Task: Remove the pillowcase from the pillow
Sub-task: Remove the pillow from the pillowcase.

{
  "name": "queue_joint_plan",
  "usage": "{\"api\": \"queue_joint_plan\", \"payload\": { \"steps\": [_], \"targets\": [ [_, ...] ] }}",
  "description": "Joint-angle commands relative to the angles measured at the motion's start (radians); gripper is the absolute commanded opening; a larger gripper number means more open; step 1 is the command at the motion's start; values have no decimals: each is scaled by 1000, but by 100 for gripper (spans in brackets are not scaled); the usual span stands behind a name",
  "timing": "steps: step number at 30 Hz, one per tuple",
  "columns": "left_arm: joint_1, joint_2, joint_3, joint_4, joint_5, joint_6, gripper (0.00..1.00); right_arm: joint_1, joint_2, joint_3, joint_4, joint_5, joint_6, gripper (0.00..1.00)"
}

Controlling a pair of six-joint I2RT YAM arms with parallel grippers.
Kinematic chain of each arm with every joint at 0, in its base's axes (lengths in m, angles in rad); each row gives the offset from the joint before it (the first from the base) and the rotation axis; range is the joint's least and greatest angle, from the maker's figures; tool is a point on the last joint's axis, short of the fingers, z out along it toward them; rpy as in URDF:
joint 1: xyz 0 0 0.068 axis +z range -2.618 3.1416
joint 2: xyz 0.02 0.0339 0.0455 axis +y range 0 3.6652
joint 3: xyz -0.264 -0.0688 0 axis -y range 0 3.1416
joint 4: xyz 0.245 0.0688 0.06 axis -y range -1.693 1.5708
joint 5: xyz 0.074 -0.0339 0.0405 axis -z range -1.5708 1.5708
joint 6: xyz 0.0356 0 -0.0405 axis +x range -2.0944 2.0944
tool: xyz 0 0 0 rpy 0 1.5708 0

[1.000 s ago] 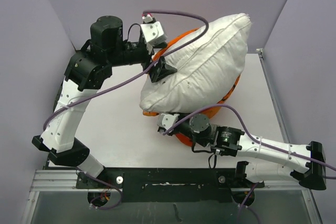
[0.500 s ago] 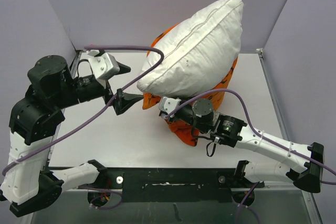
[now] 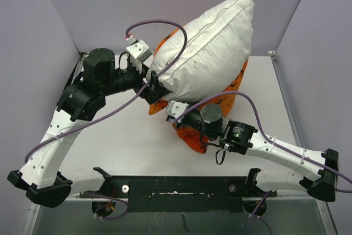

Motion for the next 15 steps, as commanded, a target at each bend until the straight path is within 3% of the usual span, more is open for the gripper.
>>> {"api": "queue_joint_plan", "payload": {
  "steps": [1, 3, 5, 6, 7, 8, 9, 15],
  "targets": [
    [2, 39, 57, 166, 56, -107, 98, 10, 0, 15, 14, 34, 35, 0],
    [-1, 59, 57, 172, 76, -113, 94, 16, -2, 17, 23, 32, 35, 0],
    [2, 72, 47, 184, 76, -106, 74, 24, 4, 21, 23, 33, 35, 0],
    [5, 78, 47, 191, 71, -97, 53, 29, 7, 22, 22, 34, 32, 0],
    [5, 85, 53, 199, 53, -87, 25, 33, 11, 23, 19, 38, 28, 0],
    [5, 89, 59, 203, 38, -78, 8, 37, 15, 24, 16, 42, 25, 0],
    [4, 94, 69, 206, 29, -63, 0, 37, 17, 23, 14, 49, 24, 0],
    [8, 110, 153, 244, -6, -5, 0, 39, 2, -19, 11, 75, 27, 0]
  ]
}}
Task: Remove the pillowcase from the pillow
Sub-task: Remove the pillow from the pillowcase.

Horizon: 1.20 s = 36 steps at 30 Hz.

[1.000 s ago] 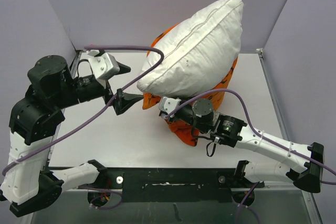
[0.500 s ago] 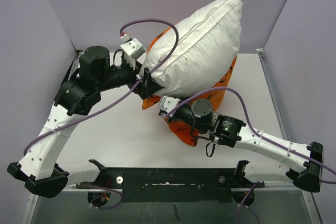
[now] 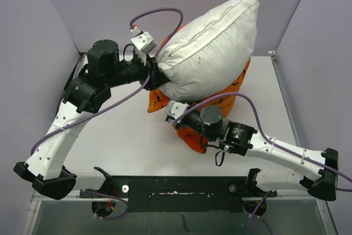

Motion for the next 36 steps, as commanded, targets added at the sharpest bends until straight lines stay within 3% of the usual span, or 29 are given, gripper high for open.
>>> {"api": "queue_joint_plan", "payload": {
  "steps": [1, 21, 31, 33, 36],
  "targets": [
    [5, 15, 109, 153, -92, 52, 0, 9, 2, -29, -15, 34, 24, 0],
    [12, 256, 653, 163, -148, 165, 0, 4, 88, -421, 80, 35, 400, 0],
    [13, 347, 859, 164, -168, 186, 0, 1, 226, -418, 74, 17, 553, 0],
    [14, 334, 829, 135, -144, 178, 0, -7, 182, -388, 64, 36, 567, 6],
    [14, 264, 686, 131, -73, 177, 0, -45, 41, -296, 60, -4, 542, 47]
  ]
}}
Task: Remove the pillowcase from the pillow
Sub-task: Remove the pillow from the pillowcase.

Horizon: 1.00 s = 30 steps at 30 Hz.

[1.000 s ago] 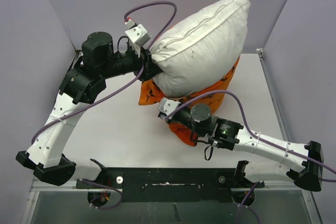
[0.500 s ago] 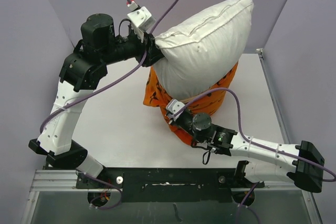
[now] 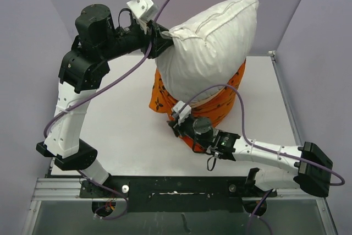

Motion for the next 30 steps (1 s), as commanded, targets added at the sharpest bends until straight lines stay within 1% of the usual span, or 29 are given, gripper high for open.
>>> {"api": "queue_joint_plan", "payload": {
  "steps": [1, 2, 3, 4, 7, 9, 12, 15, 16, 18, 21, 22, 27, 30],
  "targets": [
    [11, -119, -110, 351, 21, 9, 0, -36, -115, 72, -357, -139, 90, 59],
    [13, -142, -152, 345, 51, 6, 0, -56, -156, 133, -369, -184, 85, 67],
    [13, -162, -188, 332, 86, 5, 0, -72, -183, 190, -379, -216, 76, 72],
    [13, -177, -221, 323, 112, -5, 0, -85, -204, 278, -401, -241, 61, 74],
    [13, -231, -325, 300, 178, -51, 0, -107, -221, 473, -490, -282, 15, 78],
    [12, -273, -410, 303, 223, -60, 0, -113, -229, 573, -532, -287, -16, 82],
    [11, -321, -505, 287, 287, -71, 0, -118, -247, 680, -580, -228, -71, 92],
    [10, -353, -563, 253, 336, -80, 0, -134, -252, 749, -618, -99, -129, 100],
    [8, -361, -575, 241, 350, -79, 0, -147, -252, 761, -619, -72, -136, 98],
    [3, -373, -596, 222, 360, -80, 0, -186, -239, 788, -624, -22, -133, 98],
    [-4, -387, -614, 188, 365, -65, 0, -298, -186, 842, -685, 1, -79, 98],
    [-4, -391, -619, 164, 363, -50, 0, -377, -162, 861, -709, -16, -44, 98],
    [-3, -463, -706, 79, 302, 60, 0, -681, -120, 885, -730, -166, 137, 98],
    [4, -503, -748, 34, 232, 128, 0, -794, -110, 864, -734, -234, 185, 98]
  ]
}}
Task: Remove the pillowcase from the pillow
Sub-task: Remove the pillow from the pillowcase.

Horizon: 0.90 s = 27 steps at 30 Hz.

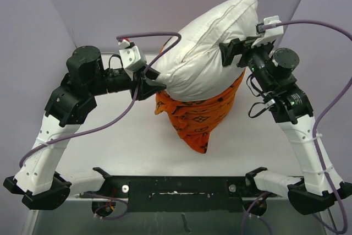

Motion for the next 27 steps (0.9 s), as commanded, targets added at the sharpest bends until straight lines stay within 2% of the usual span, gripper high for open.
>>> {"api": "queue_joint_plan", "payload": {
  "steps": [1, 2, 4, 6, 10, 11, 13, 14, 15, 18, 20, 22, 24, 27],
  "targets": [
    [10, -71, -46, -155, -41, 121, 0, -171, -1, -16, -26, -79, 120, 98],
    [13, -74, -46, -164, -46, 136, 0, -199, 7, -33, -10, -145, 146, 99],
    [13, -67, -35, -172, -55, 145, 0, -242, 23, -64, 45, -325, 209, 86],
    [13, -52, -12, -182, -63, 155, 0, -260, 26, -119, 170, -509, 286, 65],
    [13, -3, 92, -156, -121, 185, 0, -261, 28, -202, 340, -661, 416, 6],
    [14, 21, 148, -158, -128, 199, 16, -258, 26, -216, 366, -678, 439, 0],
    [10, 81, 302, -184, -156, 211, 80, -240, 12, -244, 395, -673, 464, 0],
    [5, 119, 387, -193, -178, 193, 92, -220, 1, -259, 406, -656, 461, 0],
    [-2, 164, 488, -211, -189, 177, 97, -185, -9, -272, 412, -626, 454, 0],
    [-74, 312, 809, -309, -208, 139, 98, -76, -10, -279, 408, -552, 415, 0],
    [-126, 389, 937, -349, -245, 126, 98, 28, 5, -266, 400, -495, 361, 0],
    [-153, 404, 897, -347, -309, 123, 98, 158, 18, -255, 383, -401, 283, 0],
    [-156, 380, 758, -313, -373, 120, 98, 285, 18, -265, 385, -275, 217, 0],
    [-135, 363, 642, -284, -422, 113, 98, 457, 16, -302, 419, -144, 139, 0]
  ]
}}
